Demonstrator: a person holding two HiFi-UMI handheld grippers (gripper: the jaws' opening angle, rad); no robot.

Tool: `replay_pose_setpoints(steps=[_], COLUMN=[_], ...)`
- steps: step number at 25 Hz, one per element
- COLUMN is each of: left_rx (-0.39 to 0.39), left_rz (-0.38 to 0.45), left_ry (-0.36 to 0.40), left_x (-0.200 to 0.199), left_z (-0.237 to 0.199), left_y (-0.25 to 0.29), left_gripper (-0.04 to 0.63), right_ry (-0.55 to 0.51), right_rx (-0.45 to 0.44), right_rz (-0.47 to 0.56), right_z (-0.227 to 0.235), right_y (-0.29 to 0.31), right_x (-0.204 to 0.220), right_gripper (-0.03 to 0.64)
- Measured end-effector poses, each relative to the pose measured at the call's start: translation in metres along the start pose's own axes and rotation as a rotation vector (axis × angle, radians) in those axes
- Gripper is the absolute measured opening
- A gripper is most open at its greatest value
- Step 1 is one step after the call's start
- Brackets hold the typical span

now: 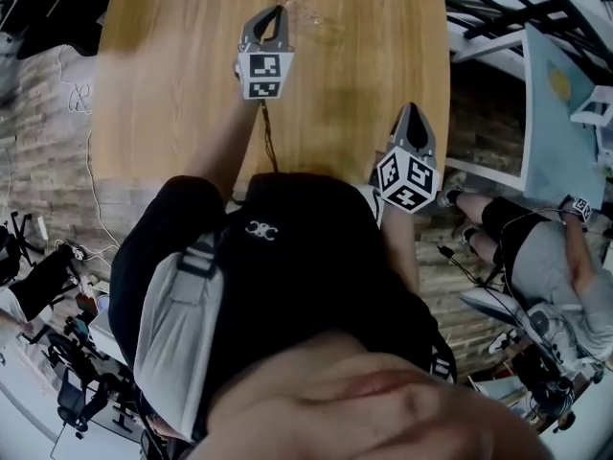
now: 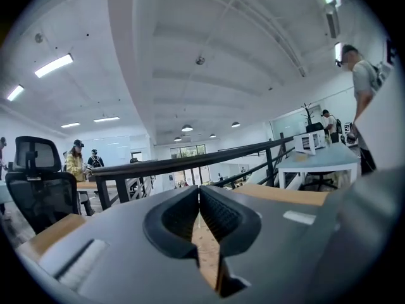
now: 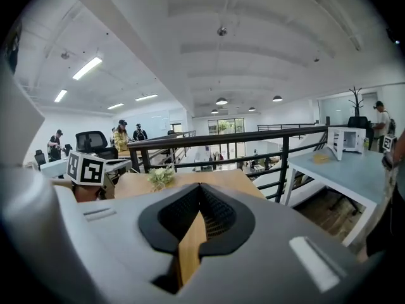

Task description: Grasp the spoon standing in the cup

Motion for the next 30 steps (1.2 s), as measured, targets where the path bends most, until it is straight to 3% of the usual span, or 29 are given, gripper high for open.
replay_pose_setpoints(steps=[6, 16, 26, 30], left_rx=[-0.034, -0.002, 0.086, 0.133], left_rz=[-0.024, -0.06, -0.049, -0.05], left_ry=[-0.092, -0.081, -0.136, -0.124], left_x=[-0.021, -0.049, -0.059, -0.06], left_z=[0.006, 0.046, 0.083, 0.096], left_y=[-0.038, -0.085, -0.101, -0.101], left_gripper=[0.014, 0.014, 0.014, 0.015], right_ry=[0.003, -0.017, -0.055, -0.076], right_rx=[-0.111, -0.293, -0.335, -0.332], right_rz=[0.019, 0.093, 0.19, 0.194], right_z=[-0.018, -0.046, -0.061, -0.061], right_y=[0.018, 0.048, 0.043, 0.042], right_x=[-0.006, -0.029, -0.044, -0.044], right_gripper=[0.0, 0.0, -0.002, -0.002])
Point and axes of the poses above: the fingertips, and each gripper's own axes: y forward along the fingers, z to its right, x out of its underside, the point moved 9 cm from there along -y, backward along the fingers
